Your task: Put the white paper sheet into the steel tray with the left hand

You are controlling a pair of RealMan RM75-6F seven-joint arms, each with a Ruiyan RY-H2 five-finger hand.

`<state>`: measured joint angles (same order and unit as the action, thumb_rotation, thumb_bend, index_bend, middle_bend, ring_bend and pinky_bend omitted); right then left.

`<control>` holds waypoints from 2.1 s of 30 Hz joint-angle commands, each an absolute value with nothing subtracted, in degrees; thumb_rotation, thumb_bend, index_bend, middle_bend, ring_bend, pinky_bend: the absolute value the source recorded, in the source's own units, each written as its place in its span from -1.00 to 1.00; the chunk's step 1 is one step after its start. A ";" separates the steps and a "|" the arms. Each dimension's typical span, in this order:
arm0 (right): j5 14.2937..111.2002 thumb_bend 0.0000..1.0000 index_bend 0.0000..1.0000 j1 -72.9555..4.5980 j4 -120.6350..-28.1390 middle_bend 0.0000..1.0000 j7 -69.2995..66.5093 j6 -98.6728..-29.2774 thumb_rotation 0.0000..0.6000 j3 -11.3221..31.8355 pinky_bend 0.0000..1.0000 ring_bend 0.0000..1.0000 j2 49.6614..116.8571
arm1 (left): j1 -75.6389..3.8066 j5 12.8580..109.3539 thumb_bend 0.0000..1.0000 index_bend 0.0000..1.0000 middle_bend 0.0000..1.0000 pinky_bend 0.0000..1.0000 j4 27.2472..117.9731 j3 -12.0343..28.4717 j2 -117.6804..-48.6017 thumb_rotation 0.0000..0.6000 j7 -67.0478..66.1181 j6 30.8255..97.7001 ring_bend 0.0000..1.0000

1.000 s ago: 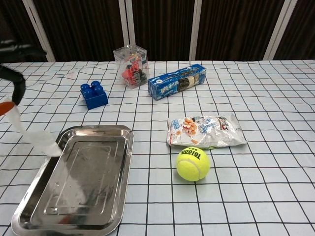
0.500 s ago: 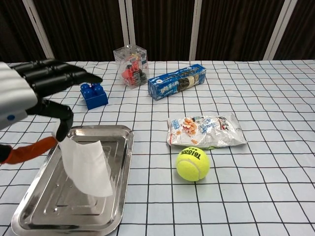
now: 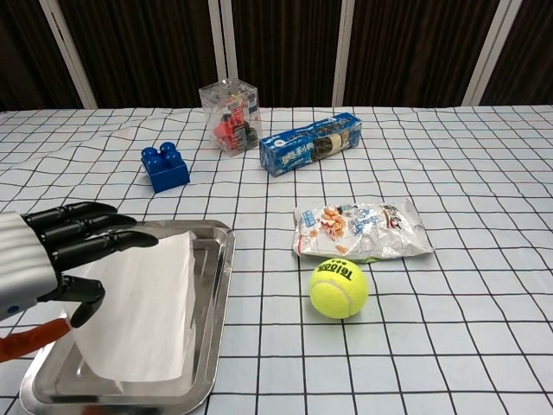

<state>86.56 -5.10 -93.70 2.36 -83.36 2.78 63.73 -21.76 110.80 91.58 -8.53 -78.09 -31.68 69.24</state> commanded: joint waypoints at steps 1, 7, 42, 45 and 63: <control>86.55 -0.37 -1.00 -5.11 -93.70 -1.00 2.35 -83.36 1.00 2.80 -1.00 -1.00 63.75 | -23.05 111.52 0.05 0.13 -0.93 -1.00 89.66 -8.48 -77.48 1.00 -30.70 68.25 -1.00; 86.46 -0.37 -1.00 -5.10 -93.70 -1.00 2.20 -83.33 1.00 2.83 -1.00 -1.00 63.70 | -23.90 111.97 0.04 0.13 -0.93 -1.00 87.86 -8.55 -77.56 1.00 -30.38 67.56 -1.00; 86.68 -0.37 -1.00 -5.09 -93.65 -1.00 2.24 -83.34 1.00 2.73 -1.00 -1.00 63.77 | -27.58 115.51 0.02 0.11 -0.94 -1.00 84.85 -8.22 -81.14 1.00 -30.19 67.57 -1.00; 86.68 -0.37 -1.00 -5.08 -93.63 -1.00 2.31 -83.36 1.00 2.73 -1.00 -1.00 63.79 | -27.97 115.70 0.02 0.11 -0.94 -1.00 84.70 -8.55 -81.38 1.00 -29.71 67.10 -1.00; 86.67 -0.37 -1.00 -5.06 -93.60 -1.00 2.21 -83.41 1.00 2.76 -1.00 -1.00 63.78 | -29.30 114.95 -0.07 0.08 -0.95 -1.00 83.44 -7.95 -80.81 1.00 -29.95 66.54 -1.00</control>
